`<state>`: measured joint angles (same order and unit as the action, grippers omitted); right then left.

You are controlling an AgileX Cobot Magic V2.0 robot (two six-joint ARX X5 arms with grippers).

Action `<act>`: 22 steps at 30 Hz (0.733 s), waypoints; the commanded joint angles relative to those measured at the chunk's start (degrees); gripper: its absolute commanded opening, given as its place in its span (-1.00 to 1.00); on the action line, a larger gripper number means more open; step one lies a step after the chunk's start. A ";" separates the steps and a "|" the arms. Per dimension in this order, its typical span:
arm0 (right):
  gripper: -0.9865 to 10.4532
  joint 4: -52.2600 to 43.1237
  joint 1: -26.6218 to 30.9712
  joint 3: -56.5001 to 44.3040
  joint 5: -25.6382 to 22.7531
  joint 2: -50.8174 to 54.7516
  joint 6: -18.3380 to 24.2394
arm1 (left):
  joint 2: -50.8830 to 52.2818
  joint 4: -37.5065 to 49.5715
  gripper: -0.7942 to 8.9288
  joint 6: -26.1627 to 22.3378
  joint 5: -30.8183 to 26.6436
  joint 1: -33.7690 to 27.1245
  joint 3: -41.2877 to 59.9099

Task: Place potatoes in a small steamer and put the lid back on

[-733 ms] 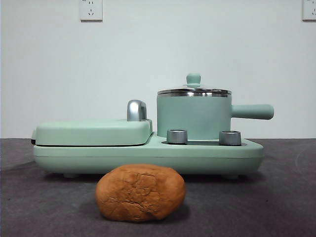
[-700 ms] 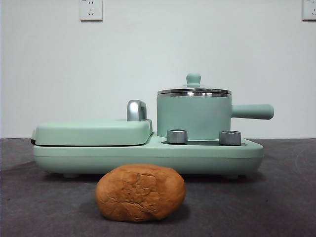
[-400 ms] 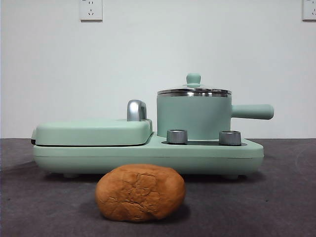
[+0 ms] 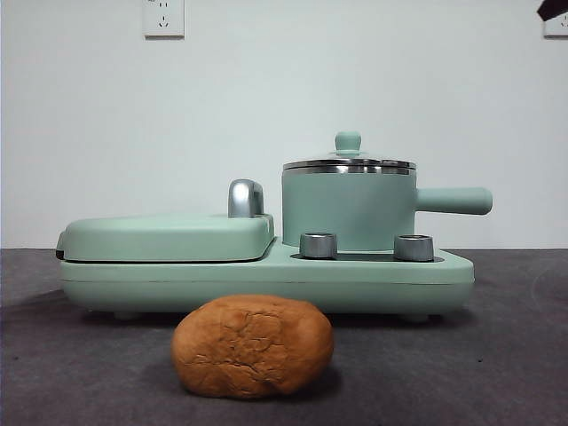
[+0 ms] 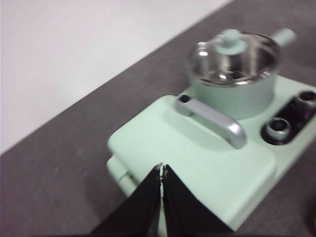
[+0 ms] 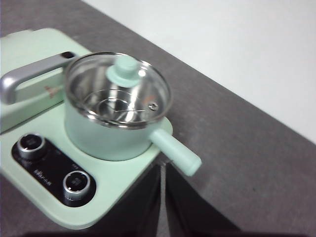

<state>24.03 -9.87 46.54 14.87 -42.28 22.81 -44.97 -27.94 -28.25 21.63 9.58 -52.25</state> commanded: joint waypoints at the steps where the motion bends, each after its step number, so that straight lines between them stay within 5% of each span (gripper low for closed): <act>1: -0.81 -0.74 -0.87 1.25 0.15 -0.31 2.43 | -1.09 0.59 -0.82 -3.67 0.57 1.95 -1.49; 3: -0.80 -0.83 -0.90 1.25 0.15 -0.17 2.25 | -1.25 0.61 -0.79 -1.92 0.57 2.64 -1.49; 8: -0.46 -0.81 -0.90 1.25 0.15 -0.17 1.60 | -1.25 1.27 -0.29 8.52 0.57 3.48 -1.49; 22: -0.41 -0.79 -1.27 1.25 0.15 0.92 -1.88 | -10.97 13.70 -0.26 13.35 -0.37 11.93 -1.49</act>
<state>23.79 -10.87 46.68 14.96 -41.21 22.02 -54.76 -16.29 -16.51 21.37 20.86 -52.53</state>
